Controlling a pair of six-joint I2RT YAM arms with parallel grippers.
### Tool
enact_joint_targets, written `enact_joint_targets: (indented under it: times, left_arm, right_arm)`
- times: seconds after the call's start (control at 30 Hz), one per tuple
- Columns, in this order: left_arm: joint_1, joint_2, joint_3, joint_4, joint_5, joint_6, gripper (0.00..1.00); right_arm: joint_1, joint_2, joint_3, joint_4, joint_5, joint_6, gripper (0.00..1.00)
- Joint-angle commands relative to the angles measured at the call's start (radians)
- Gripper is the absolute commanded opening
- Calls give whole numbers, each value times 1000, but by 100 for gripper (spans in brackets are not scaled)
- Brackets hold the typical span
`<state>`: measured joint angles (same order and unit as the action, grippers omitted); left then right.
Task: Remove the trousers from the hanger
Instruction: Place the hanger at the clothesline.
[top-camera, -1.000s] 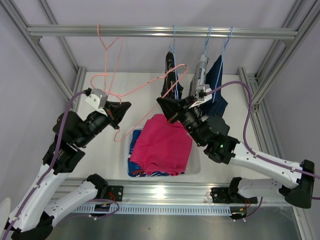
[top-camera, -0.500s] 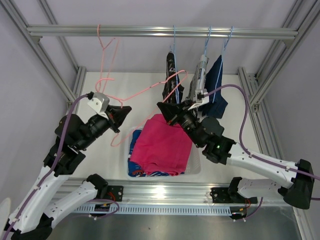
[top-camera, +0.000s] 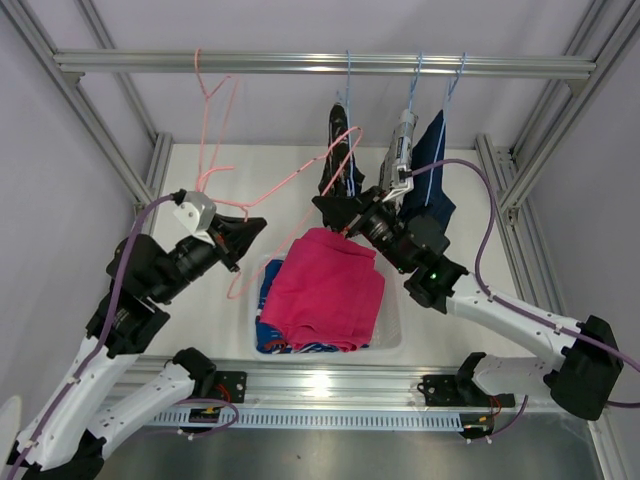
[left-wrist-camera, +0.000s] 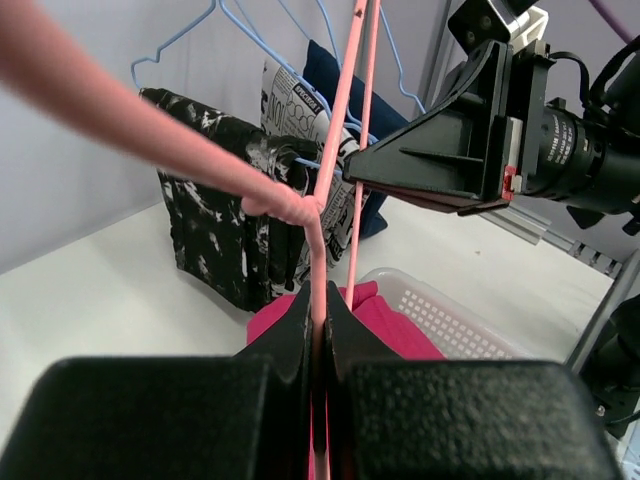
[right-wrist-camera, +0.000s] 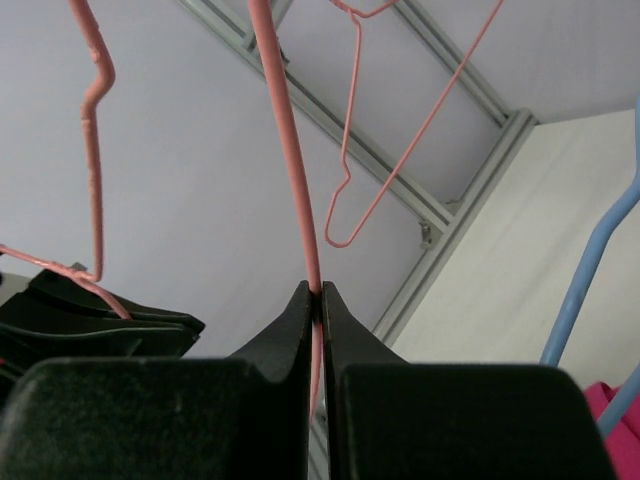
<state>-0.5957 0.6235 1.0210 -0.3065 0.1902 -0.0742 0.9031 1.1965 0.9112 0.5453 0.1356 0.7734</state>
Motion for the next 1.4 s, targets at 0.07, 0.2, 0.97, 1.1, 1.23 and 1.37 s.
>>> enact_joint_targets:
  times: [0.07, 0.2, 0.97, 1.1, 1.23, 1.37]
  left_arm:
    - [2, -22, 33, 141, -8, -25, 1]
    - [1, -45, 14, 182, 11, -41, 8]
    - [1, -90, -19, 207, -38, 8, 33]
    - [2, -94, -22, 195, -89, 43, 38]
    - [2, -94, -25, 190, -71, 60, 54]
    - [2, -77, -19, 164, -9, 73, 69]
  right_arm:
    - [-148, 8, 55, 56, -39, 139, 0]
    - [-162, 25, 77, 55, -50, 194, 0]
    - [-196, 104, 75, 67, -157, 239, 0]
    - [-205, 74, 69, 53, -160, 241, 0]
    - [-211, 31, 58, 48, -162, 242, 0]
    - [-210, -11, 57, 33, -171, 244, 0]
